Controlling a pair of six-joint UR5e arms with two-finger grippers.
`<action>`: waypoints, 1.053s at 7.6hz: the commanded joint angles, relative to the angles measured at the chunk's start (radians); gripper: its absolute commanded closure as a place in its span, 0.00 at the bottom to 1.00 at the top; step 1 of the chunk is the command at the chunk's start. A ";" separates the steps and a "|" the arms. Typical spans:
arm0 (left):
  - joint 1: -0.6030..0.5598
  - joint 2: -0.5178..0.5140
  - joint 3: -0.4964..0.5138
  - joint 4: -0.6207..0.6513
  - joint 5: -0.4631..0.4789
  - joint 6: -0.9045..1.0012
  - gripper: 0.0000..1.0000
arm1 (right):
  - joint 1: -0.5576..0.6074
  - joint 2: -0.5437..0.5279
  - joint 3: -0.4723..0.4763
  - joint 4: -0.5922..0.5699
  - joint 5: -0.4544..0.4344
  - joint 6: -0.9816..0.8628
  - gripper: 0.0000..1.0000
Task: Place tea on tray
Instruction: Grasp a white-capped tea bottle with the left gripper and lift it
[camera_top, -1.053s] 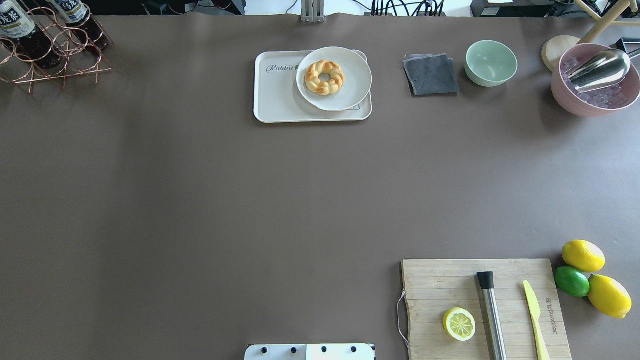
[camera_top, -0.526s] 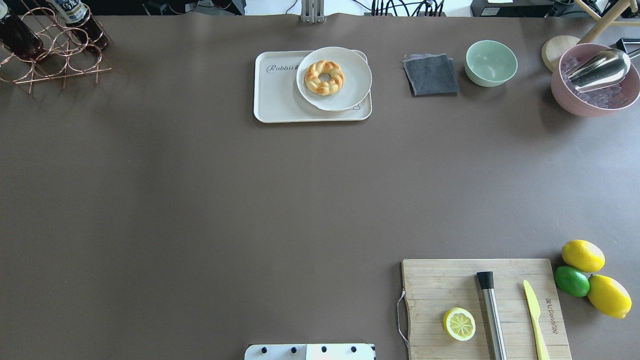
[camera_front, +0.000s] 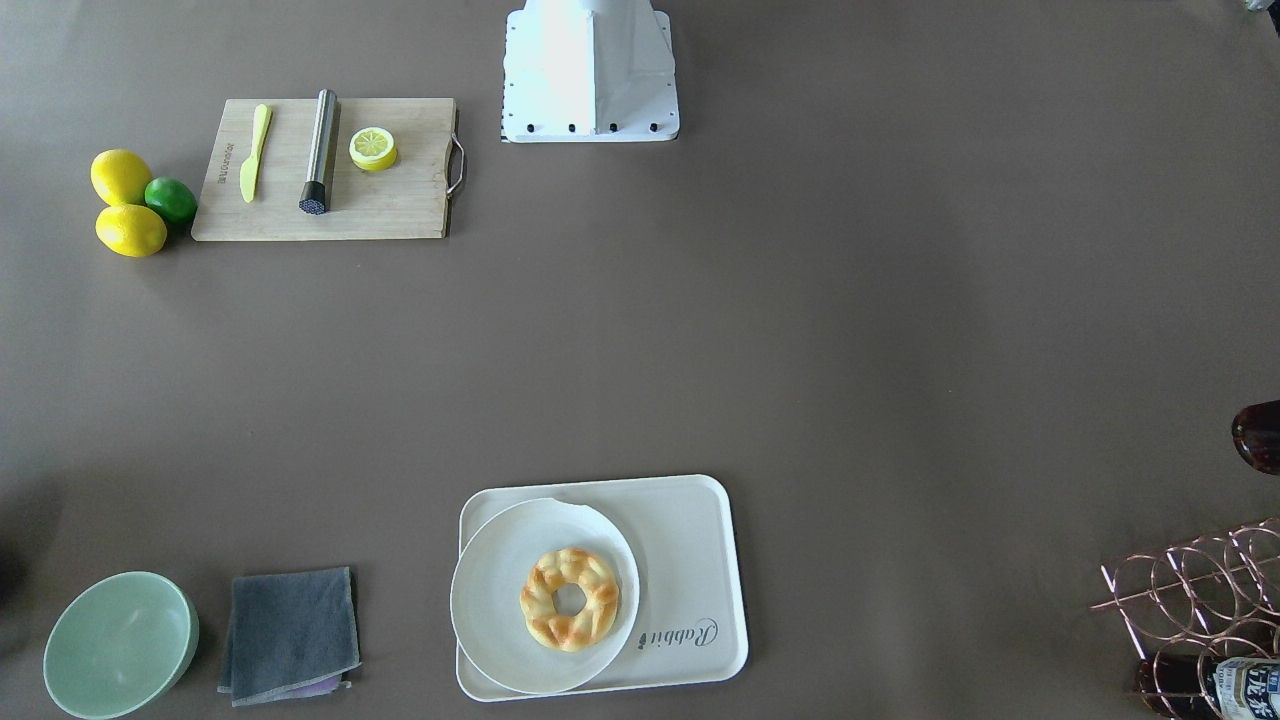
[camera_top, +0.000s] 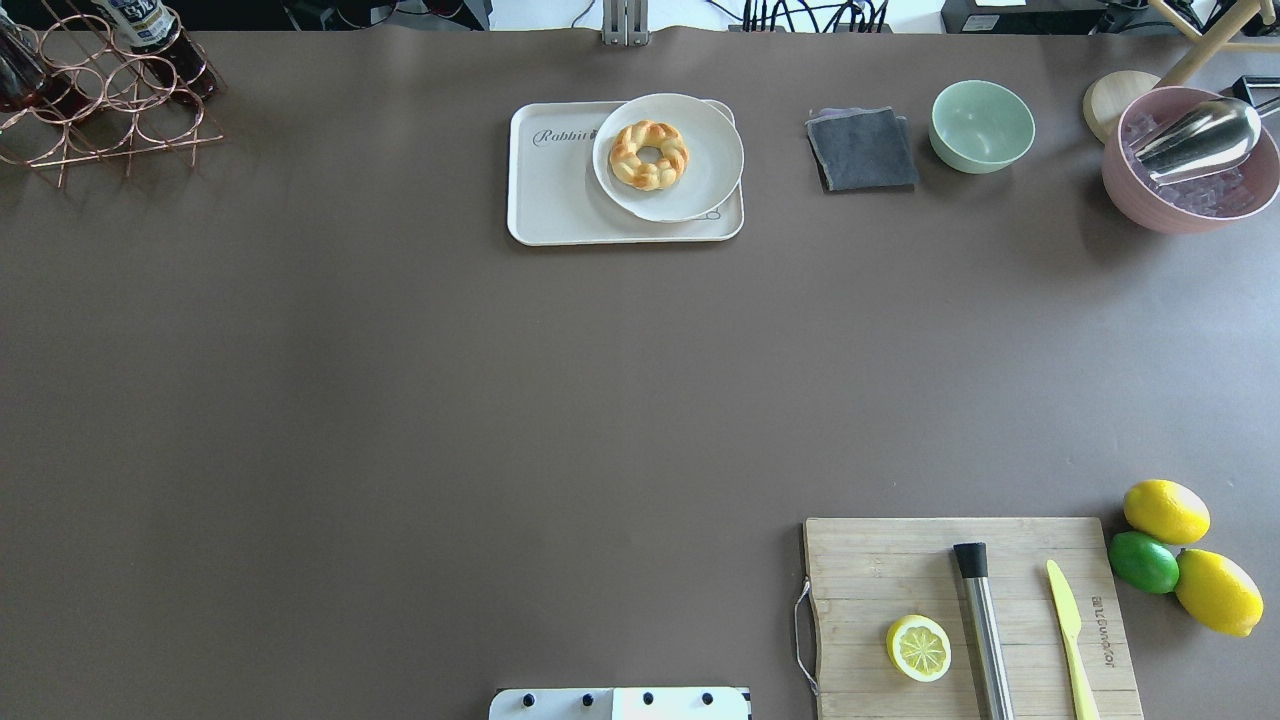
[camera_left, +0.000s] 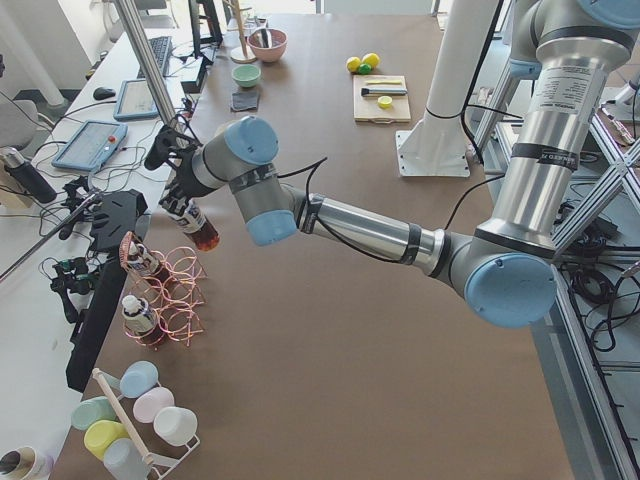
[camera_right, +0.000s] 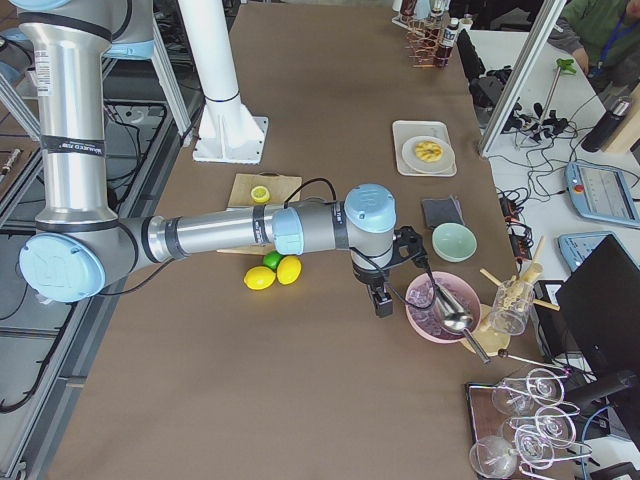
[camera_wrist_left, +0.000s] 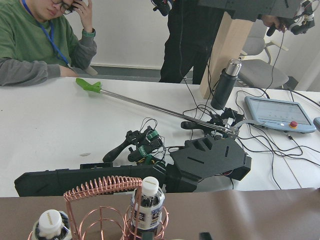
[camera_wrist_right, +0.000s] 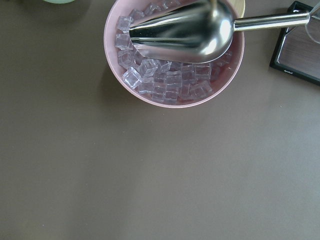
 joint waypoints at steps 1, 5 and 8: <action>0.103 0.048 -0.241 0.051 -0.002 0.008 1.00 | 0.000 0.004 0.009 0.000 -0.017 0.001 0.00; 0.449 -0.111 -0.297 0.052 0.126 0.051 1.00 | -0.001 0.008 0.008 0.000 -0.017 0.001 0.00; 0.766 -0.182 -0.295 0.103 0.474 0.079 1.00 | -0.001 0.008 0.006 0.000 -0.015 0.001 0.00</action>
